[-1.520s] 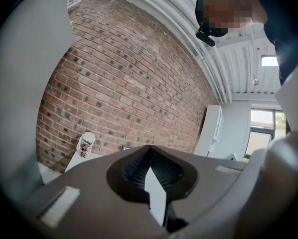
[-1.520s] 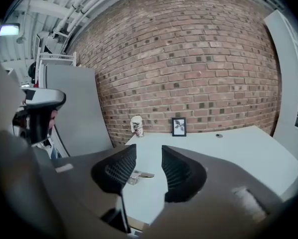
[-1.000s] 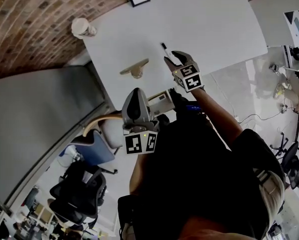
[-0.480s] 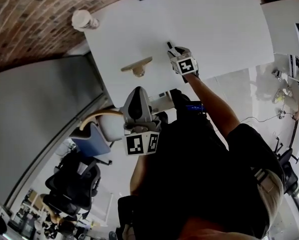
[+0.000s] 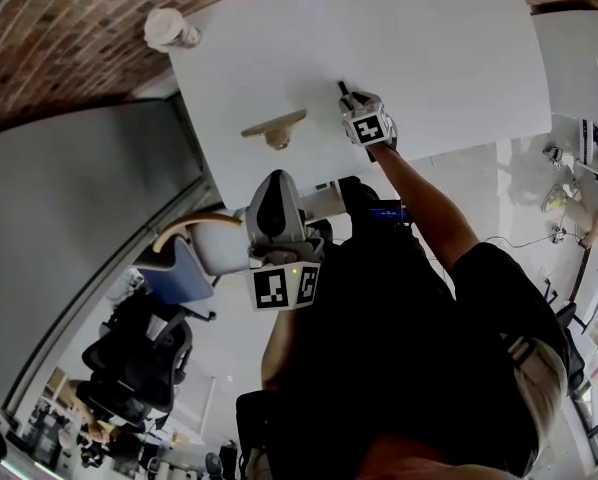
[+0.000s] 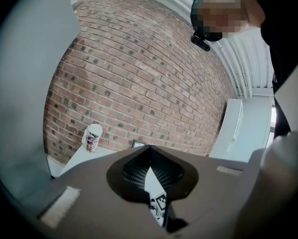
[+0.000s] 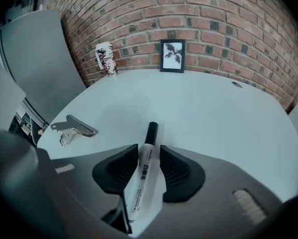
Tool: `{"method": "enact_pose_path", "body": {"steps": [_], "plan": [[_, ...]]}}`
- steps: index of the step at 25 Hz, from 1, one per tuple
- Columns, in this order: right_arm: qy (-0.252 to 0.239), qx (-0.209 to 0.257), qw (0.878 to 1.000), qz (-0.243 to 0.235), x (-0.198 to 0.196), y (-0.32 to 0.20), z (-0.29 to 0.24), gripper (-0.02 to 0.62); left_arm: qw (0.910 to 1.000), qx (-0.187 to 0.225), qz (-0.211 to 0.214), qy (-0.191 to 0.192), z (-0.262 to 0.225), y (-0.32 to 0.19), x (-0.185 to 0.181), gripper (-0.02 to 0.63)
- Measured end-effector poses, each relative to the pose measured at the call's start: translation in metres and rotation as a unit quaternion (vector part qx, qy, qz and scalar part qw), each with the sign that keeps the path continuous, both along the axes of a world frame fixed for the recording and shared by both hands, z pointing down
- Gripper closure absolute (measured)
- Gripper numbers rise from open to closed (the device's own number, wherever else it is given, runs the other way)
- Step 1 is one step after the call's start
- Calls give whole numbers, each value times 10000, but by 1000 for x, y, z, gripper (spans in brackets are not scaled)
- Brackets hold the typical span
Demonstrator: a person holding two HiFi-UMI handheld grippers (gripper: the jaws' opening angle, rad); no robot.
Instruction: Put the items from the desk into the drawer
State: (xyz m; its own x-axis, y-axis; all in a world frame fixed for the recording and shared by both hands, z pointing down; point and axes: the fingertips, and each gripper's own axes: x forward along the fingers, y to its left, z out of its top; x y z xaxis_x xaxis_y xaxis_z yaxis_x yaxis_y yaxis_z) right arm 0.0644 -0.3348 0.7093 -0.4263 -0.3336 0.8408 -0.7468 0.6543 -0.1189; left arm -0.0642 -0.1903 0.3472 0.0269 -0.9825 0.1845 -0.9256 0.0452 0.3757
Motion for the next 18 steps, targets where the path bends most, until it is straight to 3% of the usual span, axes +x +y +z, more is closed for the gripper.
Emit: {"method": "enact_pose_path", "body": {"steps": [3, 5, 6, 11, 18], "plan": [[121, 294, 9994, -159, 0, -6, -5, 459, 10000, 21, -16, 9, -2, 3, 2, 604], [134, 357, 9992, -115, -1, -8, -6, 499, 10000, 41, -19, 10, -3, 6, 2, 604], [133, 321, 9994, -51, -1, -7, -4, 523, 10000, 50, -21, 6, -3, 7, 1, 604], [-111, -195, 9992, 327, 2, 2, 6, 528, 9999, 114, -41, -1, -7, 17, -3, 604], [-69, -33, 9998, 160, -1, 17, 0, 528, 9997, 253, -76, -3, -16, 37, -7, 604]]}}
